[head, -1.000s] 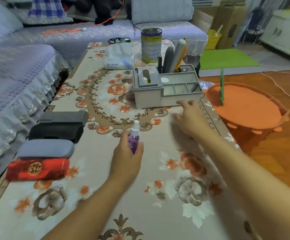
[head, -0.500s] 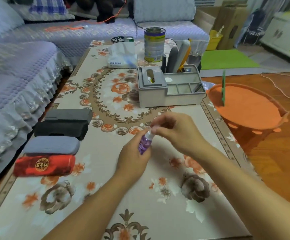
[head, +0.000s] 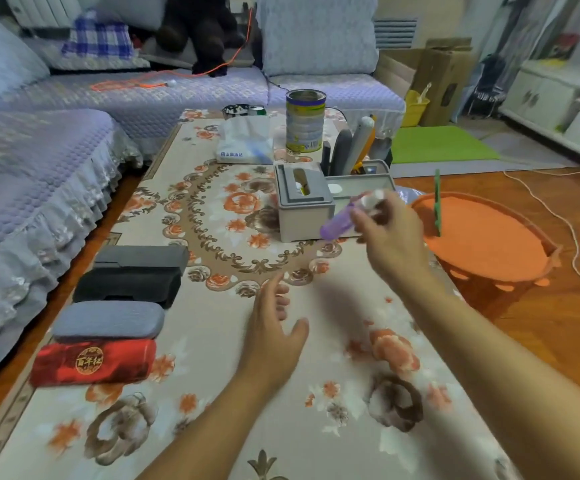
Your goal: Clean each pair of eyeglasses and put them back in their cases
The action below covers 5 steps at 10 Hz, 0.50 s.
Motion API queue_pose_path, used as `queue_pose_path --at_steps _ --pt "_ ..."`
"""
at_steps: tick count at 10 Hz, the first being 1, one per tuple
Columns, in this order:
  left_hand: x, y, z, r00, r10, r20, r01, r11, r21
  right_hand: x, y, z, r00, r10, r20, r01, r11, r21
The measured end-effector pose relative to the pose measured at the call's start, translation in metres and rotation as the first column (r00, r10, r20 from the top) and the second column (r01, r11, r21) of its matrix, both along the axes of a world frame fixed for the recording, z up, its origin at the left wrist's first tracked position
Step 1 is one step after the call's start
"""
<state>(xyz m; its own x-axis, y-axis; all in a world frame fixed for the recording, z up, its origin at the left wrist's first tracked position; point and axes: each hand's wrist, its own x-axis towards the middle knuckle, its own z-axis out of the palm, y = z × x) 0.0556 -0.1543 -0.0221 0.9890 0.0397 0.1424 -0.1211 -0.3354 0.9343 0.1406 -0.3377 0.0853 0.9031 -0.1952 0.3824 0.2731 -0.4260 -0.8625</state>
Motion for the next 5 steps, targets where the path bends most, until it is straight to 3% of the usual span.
queue_pose_path --at_steps 1,2,3,4,5 --pt "0.003 0.002 -0.001 1.0 0.029 -0.007 -0.029 0.999 -0.039 0.065 -0.022 0.027 0.982 -0.183 0.05 0.188 0.975 -0.116" --pt "0.004 0.004 0.0 1.0 0.024 0.009 -0.024 0.999 -0.023 0.11 -0.019 0.02 0.982 -0.169 -0.088 0.133 0.939 -0.318" --pt "0.009 0.006 -0.005 1.0 0.016 0.025 -0.016 1.0 -0.003 0.122 -0.003 0.006 0.967 -0.124 -0.222 0.021 0.908 -0.418" --pt "0.009 0.006 -0.009 0.999 0.007 0.042 -0.008 0.999 0.031 0.131 -0.001 -0.016 0.92 -0.009 -0.392 -0.122 0.944 -0.307" --pt "0.009 0.002 -0.005 1.0 0.012 -0.005 -0.012 1.0 0.011 0.128 -0.013 -0.024 0.932 -0.064 -0.357 -0.034 0.965 -0.261"
